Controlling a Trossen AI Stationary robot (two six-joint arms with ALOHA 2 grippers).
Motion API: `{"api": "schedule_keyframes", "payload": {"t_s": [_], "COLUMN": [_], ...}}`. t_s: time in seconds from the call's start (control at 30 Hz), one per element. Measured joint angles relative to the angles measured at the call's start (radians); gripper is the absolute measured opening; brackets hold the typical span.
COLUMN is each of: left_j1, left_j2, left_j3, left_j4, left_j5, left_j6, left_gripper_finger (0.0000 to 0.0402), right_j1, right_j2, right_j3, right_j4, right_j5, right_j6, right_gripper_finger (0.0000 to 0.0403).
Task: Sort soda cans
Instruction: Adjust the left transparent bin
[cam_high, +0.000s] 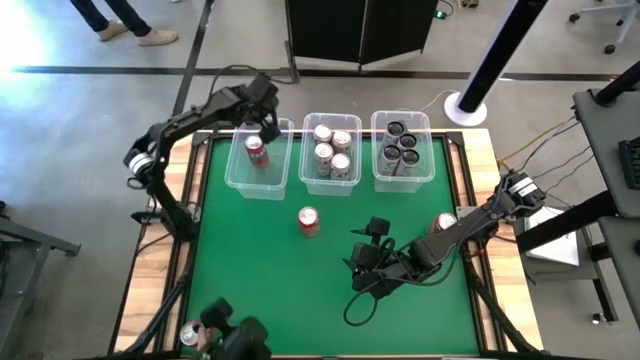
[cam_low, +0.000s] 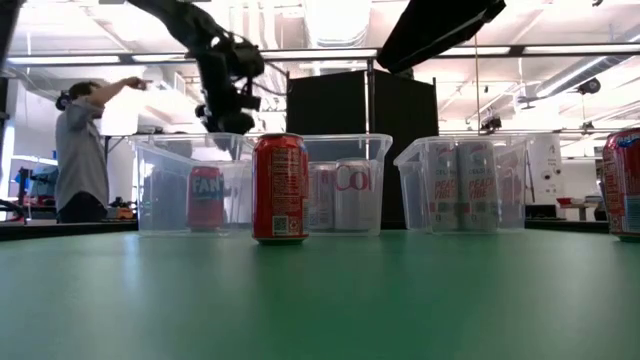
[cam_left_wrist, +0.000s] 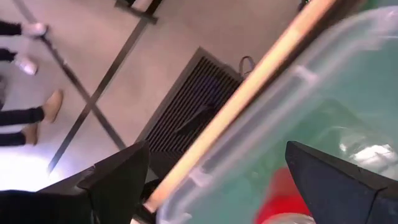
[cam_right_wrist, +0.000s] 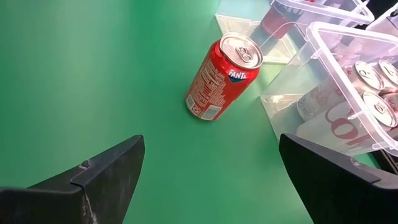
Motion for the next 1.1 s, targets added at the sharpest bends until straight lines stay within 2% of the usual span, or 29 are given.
{"api": "schedule_keyframes", "payload": {"t_s": [0.17, 0.33, 0.6, 0.73, 0.97, 1.1], "left_j1": [0.065, 0.075, 0.082, 0.083, 0.036, -0.011], "left_j2": [0.077, 0.127, 0.143, 0.143, 0.101, 0.028], "left_j3": [0.055, 0.081, 0.091, 0.091, 0.109, 0.102], "left_j4": [0.005, -0.01, 0.002, -0.003, -0.095, -0.174], "left_j5": [-0.017, -0.029, -0.119, -0.126, -0.061, 0.042], "left_j6": [0.024, 0.045, 0.115, 0.121, 0.099, 0.03], "left_gripper_finger": [0.0359, 0.0359, 0.0359, 0.0359, 0.0359, 0.0359], "right_j1": [0.0, 0.0, 0.0, 0.0, -0.012, -0.019], "right_j2": [0.0, 0.0, 0.0, 0.0, 0.0, 0.0], "right_j3": [0.0, 0.0, 0.0, 0.0, 0.0, 0.0], "right_j4": [-0.001, -0.008, -0.009, -0.009, -0.009, -0.009], "right_j5": [-0.001, -0.007, -0.008, -0.008, -0.008, -0.008], "right_j6": [0.006, 0.005, -0.003, -0.006, -0.018, -0.02], "right_gripper_finger": [0.0368, 0.0368, 0.0368, 0.0368, 0.0368, 0.0368]}}
